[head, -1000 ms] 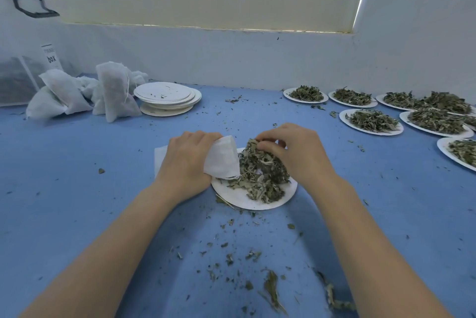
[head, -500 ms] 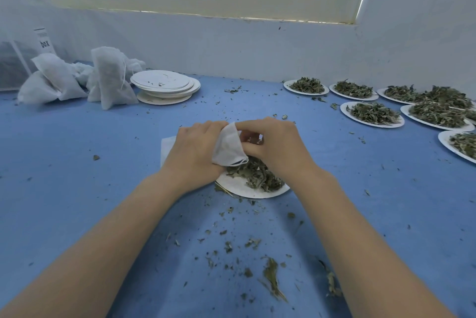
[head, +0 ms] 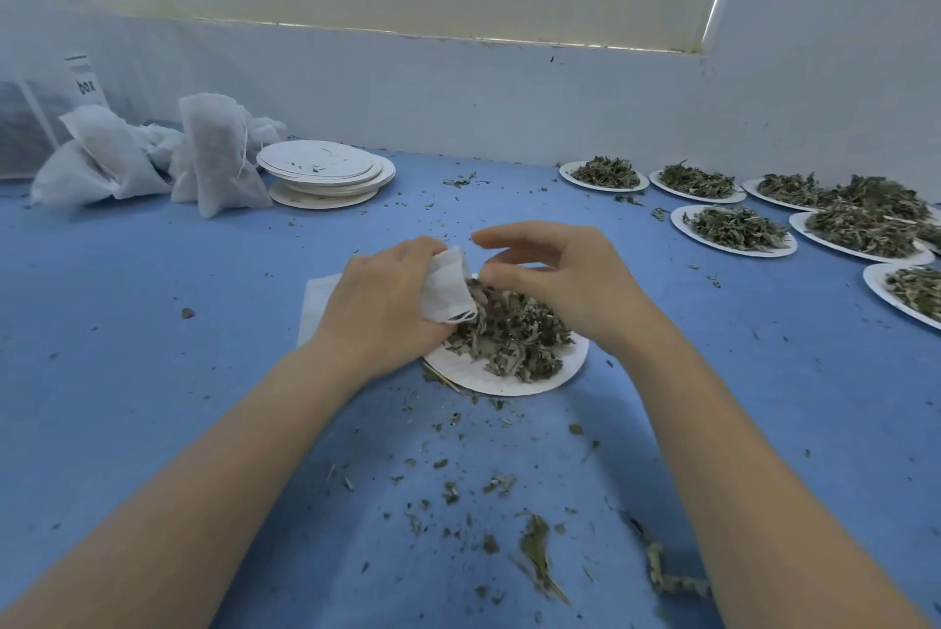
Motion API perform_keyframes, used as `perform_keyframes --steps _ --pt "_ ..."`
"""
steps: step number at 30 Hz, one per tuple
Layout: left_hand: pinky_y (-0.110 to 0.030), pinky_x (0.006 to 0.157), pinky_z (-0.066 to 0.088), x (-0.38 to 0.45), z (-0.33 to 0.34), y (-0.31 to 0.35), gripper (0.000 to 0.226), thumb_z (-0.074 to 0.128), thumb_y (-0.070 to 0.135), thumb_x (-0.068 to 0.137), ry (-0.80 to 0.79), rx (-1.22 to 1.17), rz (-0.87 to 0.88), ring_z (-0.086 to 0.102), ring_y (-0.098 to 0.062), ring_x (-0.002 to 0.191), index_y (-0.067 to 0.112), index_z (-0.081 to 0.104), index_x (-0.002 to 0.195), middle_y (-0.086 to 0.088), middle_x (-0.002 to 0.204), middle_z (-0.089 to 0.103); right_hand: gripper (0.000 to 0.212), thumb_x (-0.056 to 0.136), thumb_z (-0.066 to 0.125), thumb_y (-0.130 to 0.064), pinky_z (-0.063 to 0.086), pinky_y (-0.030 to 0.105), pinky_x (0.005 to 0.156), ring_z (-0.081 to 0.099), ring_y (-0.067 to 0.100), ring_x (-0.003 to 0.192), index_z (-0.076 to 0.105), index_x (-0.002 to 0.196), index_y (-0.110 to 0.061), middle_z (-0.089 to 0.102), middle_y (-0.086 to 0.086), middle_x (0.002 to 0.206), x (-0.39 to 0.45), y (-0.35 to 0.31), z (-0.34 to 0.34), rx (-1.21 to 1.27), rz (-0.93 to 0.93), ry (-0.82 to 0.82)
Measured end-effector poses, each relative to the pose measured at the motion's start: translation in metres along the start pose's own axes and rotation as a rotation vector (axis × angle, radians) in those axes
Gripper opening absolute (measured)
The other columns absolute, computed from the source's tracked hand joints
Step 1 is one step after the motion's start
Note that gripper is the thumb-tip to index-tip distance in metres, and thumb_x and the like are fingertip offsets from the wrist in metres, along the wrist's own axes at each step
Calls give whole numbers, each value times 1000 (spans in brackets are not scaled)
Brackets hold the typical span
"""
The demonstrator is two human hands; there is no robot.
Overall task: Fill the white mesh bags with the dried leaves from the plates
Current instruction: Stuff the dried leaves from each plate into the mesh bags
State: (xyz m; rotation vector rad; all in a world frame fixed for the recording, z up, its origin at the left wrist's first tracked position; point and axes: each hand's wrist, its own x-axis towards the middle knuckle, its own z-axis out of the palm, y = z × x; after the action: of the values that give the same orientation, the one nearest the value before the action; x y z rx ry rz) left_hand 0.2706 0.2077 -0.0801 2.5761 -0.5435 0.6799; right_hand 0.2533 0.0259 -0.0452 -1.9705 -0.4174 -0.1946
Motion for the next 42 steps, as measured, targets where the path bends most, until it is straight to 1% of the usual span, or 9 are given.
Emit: perform_keyframes --steps 3,9,14,18,26,30,35,38,42 --pt "-35 83 34 0 2 -3 53 70 34 74 -11 65 47 55 -27 98 13 51 119 -3 107 61 26 78 74 -34 44 17 84 59 -8 92 68 102 -41 65 -21 94 -1 5 -10 -207 73 -5" --pt "-34 87 31 -1 3 -6 52 69 35 73 -17 108 53 54 -25 100 16 50 118 -2 108 60 64 64 80 -47 32 7 67 45 -16 82 56 123 -41 56 -18 108 0 11 -1 -478 152 -242" --pt "-34 87 28 -1 3 -7 54 71 33 71 -23 111 54 53 -25 101 16 50 118 -1 108 59 35 75 76 -37 37 12 66 50 -4 75 68 109 -31 57 -17 85 2 15 12 -466 73 -81" --pt "-36 89 31 -1 4 -7 56 71 32 71 -28 146 69 54 -27 99 15 50 120 -3 106 60 14 83 69 -29 37 3 63 51 -2 71 73 97 -28 54 -24 70 5 11 10 -456 22 -6" --pt "-36 86 30 -1 3 -3 55 71 27 70 2 178 73 53 -28 97 14 51 118 -4 104 60 16 87 65 -24 36 20 64 47 8 73 72 101 -23 56 -6 74 8 -7 13 -680 -122 -47" --pt "-35 85 29 -1 5 2 57 72 24 68 -5 169 73 53 -28 95 11 50 120 -6 103 60 17 82 70 -22 48 22 77 61 10 77 73 98 -23 71 -3 84 4 -11 20 -455 -94 -29" --pt "-33 84 27 -1 4 0 58 69 22 71 11 134 32 53 -29 98 9 48 123 -6 108 60 34 87 60 -8 48 21 91 65 2 98 63 115 -28 73 -12 99 0 -13 11 -126 37 -257" --pt "-37 83 30 -1 4 1 53 69 23 72 36 116 16 55 -31 94 7 51 119 -8 103 62 30 87 61 -9 45 6 75 65 -2 86 61 112 -24 73 -14 91 1 -11 15 -95 37 -166" --pt "-38 80 31 -1 5 3 52 70 21 71 47 119 40 55 -32 89 5 52 117 -9 99 62 24 78 69 -9 39 3 56 55 -10 57 61 95 -24 68 -17 67 2 -6 32 -109 -5 87"
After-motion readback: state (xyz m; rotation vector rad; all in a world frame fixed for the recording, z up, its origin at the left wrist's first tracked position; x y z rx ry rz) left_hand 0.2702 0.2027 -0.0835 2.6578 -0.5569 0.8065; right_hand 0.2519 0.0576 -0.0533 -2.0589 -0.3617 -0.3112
